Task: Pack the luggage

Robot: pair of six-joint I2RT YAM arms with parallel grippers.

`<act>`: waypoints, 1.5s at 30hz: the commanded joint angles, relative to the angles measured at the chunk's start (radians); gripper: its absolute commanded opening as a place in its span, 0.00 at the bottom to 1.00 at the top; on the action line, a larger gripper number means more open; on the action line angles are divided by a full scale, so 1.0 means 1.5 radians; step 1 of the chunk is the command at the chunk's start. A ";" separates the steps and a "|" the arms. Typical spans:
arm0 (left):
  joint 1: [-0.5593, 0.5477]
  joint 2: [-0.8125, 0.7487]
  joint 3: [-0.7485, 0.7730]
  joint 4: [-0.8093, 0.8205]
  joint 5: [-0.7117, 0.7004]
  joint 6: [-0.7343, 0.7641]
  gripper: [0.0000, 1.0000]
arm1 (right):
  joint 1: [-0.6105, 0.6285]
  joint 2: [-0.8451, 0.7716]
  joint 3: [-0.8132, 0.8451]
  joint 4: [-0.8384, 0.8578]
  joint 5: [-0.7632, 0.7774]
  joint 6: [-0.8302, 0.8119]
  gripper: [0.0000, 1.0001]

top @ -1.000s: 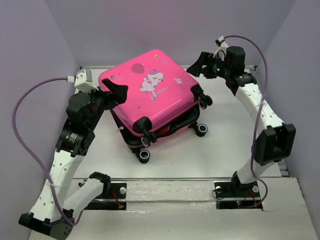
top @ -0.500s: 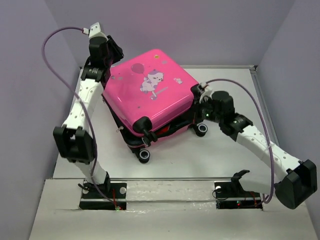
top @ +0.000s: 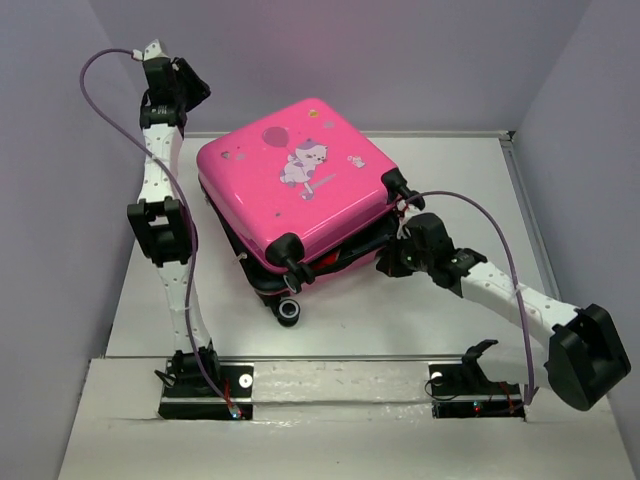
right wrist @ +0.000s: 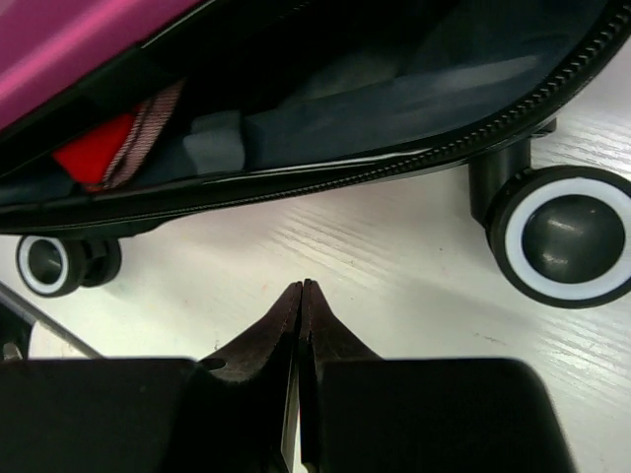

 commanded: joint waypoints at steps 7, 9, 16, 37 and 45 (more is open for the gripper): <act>-0.003 0.114 0.032 0.065 0.196 -0.027 0.68 | 0.005 0.082 0.057 0.075 0.060 0.008 0.07; -0.003 0.138 0.030 0.065 0.233 -0.029 0.68 | 0.005 0.100 0.058 0.102 0.059 0.015 0.07; -0.015 0.107 -0.113 0.078 0.319 -0.024 0.72 | 0.005 0.153 0.101 0.178 0.067 0.024 0.07; -0.043 -0.568 -1.046 0.187 0.224 0.011 0.73 | -0.129 0.477 0.581 0.131 -0.221 0.028 0.14; -0.205 -0.821 -1.225 0.195 0.159 -0.060 0.74 | -0.149 0.680 0.924 -0.043 -0.341 0.060 0.45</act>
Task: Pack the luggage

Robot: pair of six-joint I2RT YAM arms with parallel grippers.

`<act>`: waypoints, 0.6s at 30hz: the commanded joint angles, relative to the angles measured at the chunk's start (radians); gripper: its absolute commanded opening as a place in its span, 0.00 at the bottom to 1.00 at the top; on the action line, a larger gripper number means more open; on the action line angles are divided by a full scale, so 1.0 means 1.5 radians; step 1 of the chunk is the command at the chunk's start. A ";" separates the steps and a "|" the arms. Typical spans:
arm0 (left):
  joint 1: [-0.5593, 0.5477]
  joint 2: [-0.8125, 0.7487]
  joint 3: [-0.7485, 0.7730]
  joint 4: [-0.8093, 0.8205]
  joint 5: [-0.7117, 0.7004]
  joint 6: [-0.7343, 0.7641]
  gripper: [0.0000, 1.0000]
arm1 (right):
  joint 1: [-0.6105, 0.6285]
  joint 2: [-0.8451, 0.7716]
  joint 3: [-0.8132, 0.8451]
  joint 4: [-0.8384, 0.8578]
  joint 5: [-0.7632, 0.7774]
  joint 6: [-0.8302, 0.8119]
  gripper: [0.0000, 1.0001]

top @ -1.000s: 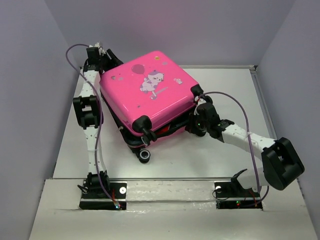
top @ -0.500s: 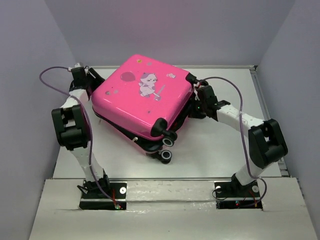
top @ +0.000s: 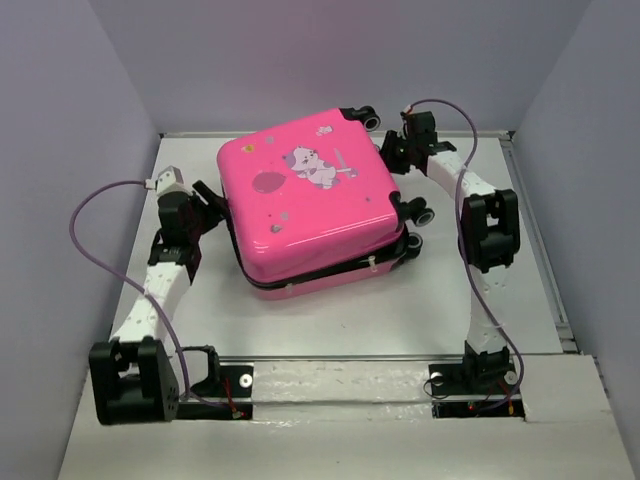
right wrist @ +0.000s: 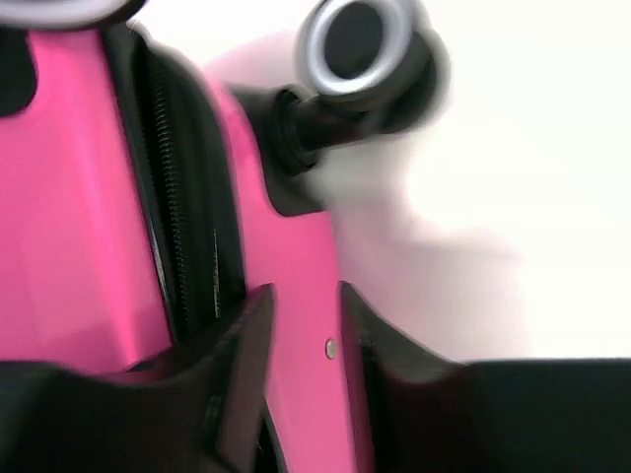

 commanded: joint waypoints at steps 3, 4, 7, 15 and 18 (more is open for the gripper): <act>-0.197 -0.149 -0.087 -0.122 0.151 -0.059 0.76 | 0.047 0.070 0.314 -0.006 -0.271 0.067 0.72; -0.198 -0.167 -0.078 -0.125 0.135 -0.057 0.78 | 0.040 0.072 0.321 -0.012 -0.272 0.069 0.77; -0.199 -0.223 -0.042 -0.165 0.084 -0.053 0.86 | 0.016 0.048 0.315 -0.019 -0.272 0.071 0.90; -0.201 -0.303 0.035 -0.184 0.021 -0.026 0.95 | -0.039 -0.175 0.143 -0.021 -0.225 -0.001 0.99; -0.206 -0.322 0.026 -0.179 0.050 -0.014 0.95 | -0.039 -0.271 0.004 -0.003 -0.212 -0.030 0.85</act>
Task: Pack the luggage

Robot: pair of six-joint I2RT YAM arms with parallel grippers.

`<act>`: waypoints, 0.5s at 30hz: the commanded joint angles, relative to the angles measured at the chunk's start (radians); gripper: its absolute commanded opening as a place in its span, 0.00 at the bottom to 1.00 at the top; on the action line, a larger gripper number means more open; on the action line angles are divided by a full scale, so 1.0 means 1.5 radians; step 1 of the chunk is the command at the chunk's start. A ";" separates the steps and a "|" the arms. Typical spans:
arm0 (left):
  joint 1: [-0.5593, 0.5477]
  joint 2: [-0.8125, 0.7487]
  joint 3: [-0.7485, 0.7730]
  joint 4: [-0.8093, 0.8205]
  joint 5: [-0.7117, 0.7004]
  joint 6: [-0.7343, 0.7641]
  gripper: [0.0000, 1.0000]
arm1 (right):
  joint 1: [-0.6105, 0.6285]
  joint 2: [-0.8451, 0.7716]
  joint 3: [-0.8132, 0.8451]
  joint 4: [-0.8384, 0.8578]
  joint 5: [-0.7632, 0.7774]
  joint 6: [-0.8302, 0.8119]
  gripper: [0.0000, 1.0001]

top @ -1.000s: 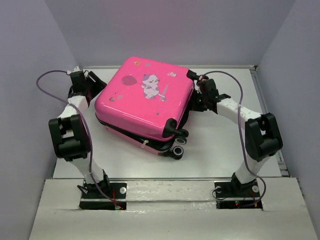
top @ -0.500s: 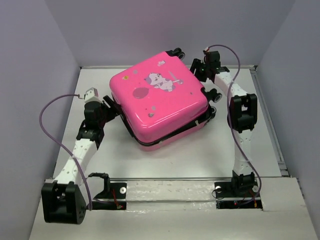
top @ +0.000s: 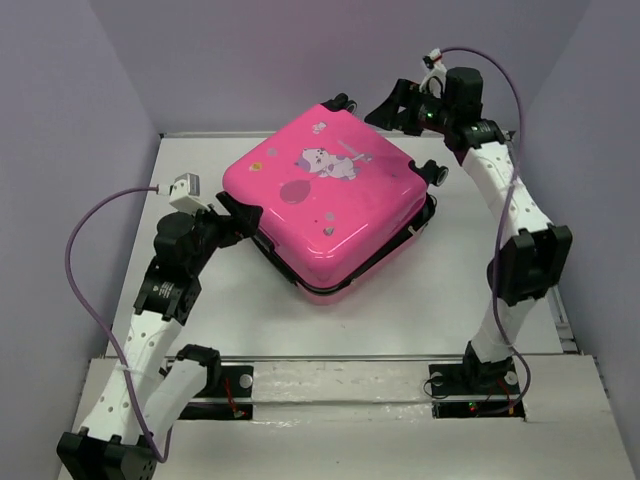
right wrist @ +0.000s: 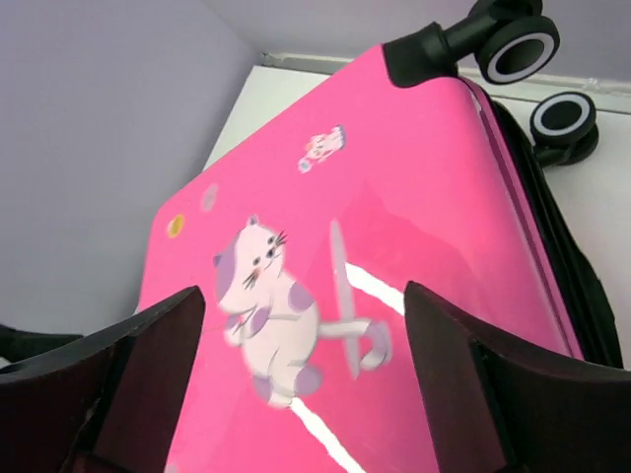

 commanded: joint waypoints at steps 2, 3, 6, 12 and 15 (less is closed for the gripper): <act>-0.018 -0.043 -0.016 0.030 0.078 0.026 0.95 | -0.001 -0.242 -0.225 0.075 0.004 -0.055 0.65; -0.026 -0.051 -0.027 0.035 0.087 0.025 0.95 | 0.011 -0.287 -0.285 0.100 0.007 -0.058 0.37; -0.055 -0.069 -0.073 0.043 0.119 0.021 0.95 | 0.080 -0.457 -0.516 0.184 0.028 -0.054 0.17; -0.103 -0.109 -0.135 0.065 0.173 0.006 0.98 | 0.242 -0.695 -0.888 0.348 0.090 -0.008 0.07; -0.128 -0.118 -0.152 0.075 0.185 0.008 0.98 | 0.252 -0.723 -0.991 0.395 0.085 0.007 0.11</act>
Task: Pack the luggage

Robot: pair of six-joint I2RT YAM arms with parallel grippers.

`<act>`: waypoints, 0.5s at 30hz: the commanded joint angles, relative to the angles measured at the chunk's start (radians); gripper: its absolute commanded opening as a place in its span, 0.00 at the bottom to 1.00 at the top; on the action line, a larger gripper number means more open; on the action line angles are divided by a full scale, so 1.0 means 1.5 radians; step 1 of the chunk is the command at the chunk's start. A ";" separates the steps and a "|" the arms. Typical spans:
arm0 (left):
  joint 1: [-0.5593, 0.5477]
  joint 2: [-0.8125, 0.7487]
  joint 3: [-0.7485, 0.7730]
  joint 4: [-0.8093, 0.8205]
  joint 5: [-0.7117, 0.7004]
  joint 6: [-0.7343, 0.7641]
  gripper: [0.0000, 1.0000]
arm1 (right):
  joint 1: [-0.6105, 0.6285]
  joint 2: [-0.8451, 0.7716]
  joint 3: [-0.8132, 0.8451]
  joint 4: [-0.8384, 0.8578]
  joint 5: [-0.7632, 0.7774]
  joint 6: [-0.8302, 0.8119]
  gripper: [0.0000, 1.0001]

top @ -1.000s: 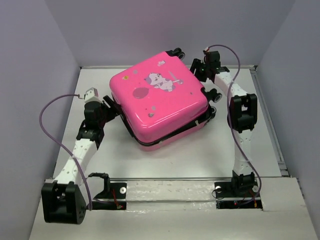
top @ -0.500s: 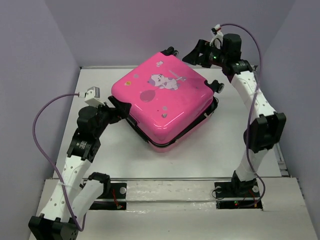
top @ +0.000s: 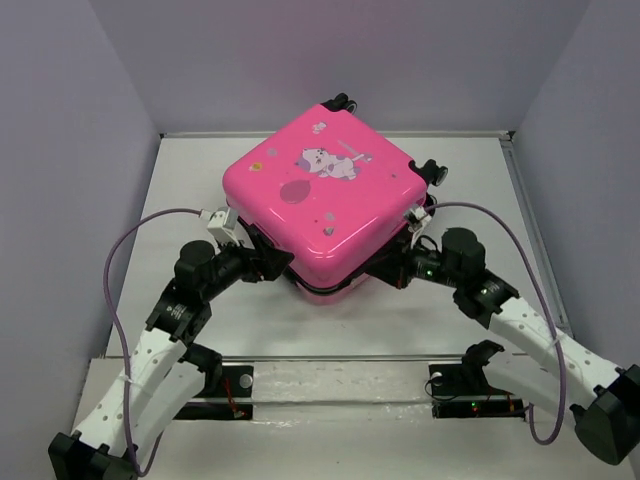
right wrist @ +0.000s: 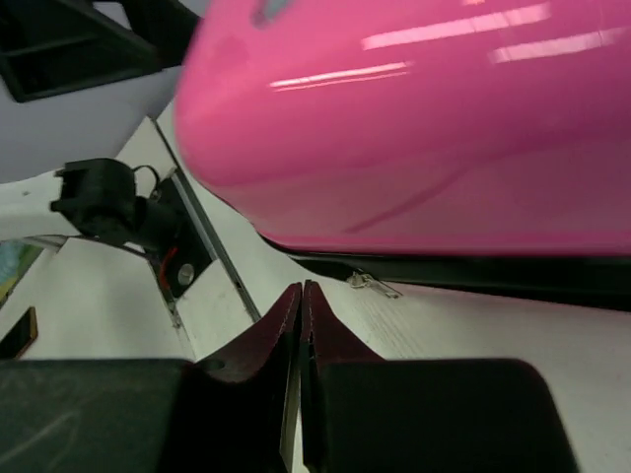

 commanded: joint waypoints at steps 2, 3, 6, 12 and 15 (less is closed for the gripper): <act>-0.046 -0.013 -0.027 0.075 0.062 -0.007 0.98 | 0.012 -0.002 -0.122 0.157 0.024 0.027 0.21; -0.059 -0.005 -0.032 0.102 0.063 -0.017 0.98 | 0.034 0.015 -0.138 0.171 0.020 0.022 0.32; -0.128 0.014 -0.040 0.128 0.024 -0.026 0.98 | 0.052 0.046 -0.165 0.234 0.056 0.009 0.45; -0.187 0.075 -0.030 0.173 -0.004 -0.027 0.99 | 0.052 0.137 -0.181 0.327 0.060 0.006 0.59; -0.205 0.100 -0.016 0.181 -0.015 -0.025 0.99 | 0.052 0.183 -0.181 0.378 0.056 0.003 0.60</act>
